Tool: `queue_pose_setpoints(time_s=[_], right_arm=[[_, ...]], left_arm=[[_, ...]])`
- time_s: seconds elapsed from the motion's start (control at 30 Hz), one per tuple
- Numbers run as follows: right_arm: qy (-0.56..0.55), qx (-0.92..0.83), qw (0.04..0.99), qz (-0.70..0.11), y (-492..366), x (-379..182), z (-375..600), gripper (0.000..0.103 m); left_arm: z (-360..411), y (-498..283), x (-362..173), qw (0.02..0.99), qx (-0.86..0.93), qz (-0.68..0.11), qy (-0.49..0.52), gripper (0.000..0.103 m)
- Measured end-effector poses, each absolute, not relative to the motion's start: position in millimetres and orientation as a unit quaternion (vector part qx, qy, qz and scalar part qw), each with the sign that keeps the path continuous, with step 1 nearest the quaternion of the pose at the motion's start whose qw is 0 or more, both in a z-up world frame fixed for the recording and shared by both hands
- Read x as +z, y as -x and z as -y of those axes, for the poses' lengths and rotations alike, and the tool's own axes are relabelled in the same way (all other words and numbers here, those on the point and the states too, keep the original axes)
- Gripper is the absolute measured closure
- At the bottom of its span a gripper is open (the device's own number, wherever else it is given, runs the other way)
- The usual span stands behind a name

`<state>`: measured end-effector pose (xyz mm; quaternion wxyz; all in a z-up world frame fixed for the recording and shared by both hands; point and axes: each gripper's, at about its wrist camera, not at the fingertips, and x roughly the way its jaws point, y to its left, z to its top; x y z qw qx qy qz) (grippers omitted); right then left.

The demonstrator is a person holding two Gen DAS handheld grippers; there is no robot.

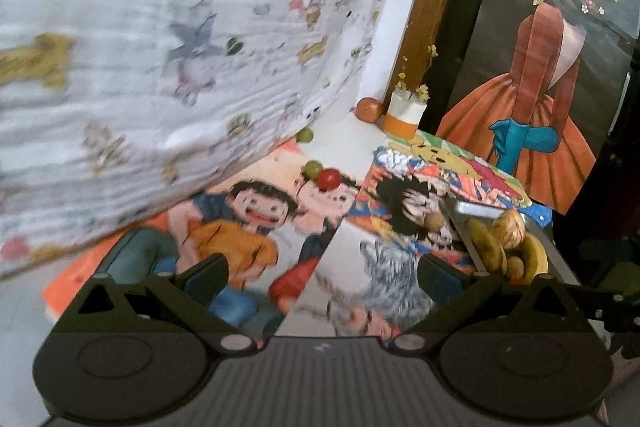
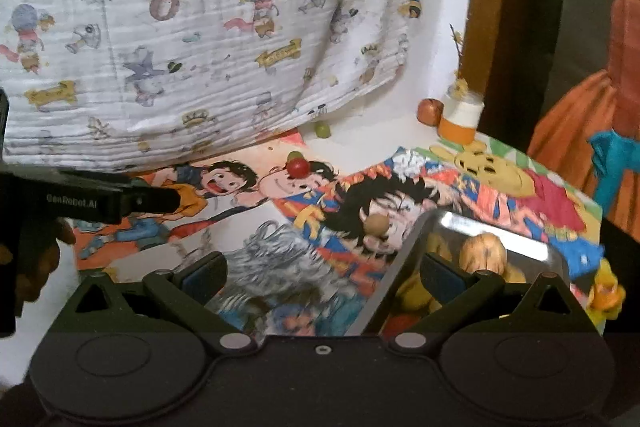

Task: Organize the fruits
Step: 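Move both tools from the tray toward the red tomato and brown fruit, then grasp the red cherry tomato with the left tool while the right tool grasps the small brown fruit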

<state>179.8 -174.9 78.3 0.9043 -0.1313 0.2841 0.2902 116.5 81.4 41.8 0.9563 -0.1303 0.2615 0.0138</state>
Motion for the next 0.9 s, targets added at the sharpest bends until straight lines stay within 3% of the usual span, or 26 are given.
queue_pose_setpoints(time_s=[0.4,0.73,0.9], right_arm=[[0.209,0.327,0.882,-0.268,-266.7,59.9,162.7,0.004],[0.215,0.351,0.858,-0.307,-315.3,27.1,146.8,0.021],[0.217,0.349,0.851,-0.328,-328.2,12.6,141.9,0.029]], left_arm=[[-67.5,-217.3,41.4,0.963,-0.028,-0.253,0.094,0.000],[-65.7,-285.8,12.6,0.955,-0.032,-0.278,0.094,0.001],[-71.3,-305.7,1.0,0.950,-0.023,-0.289,0.120,0.010]])
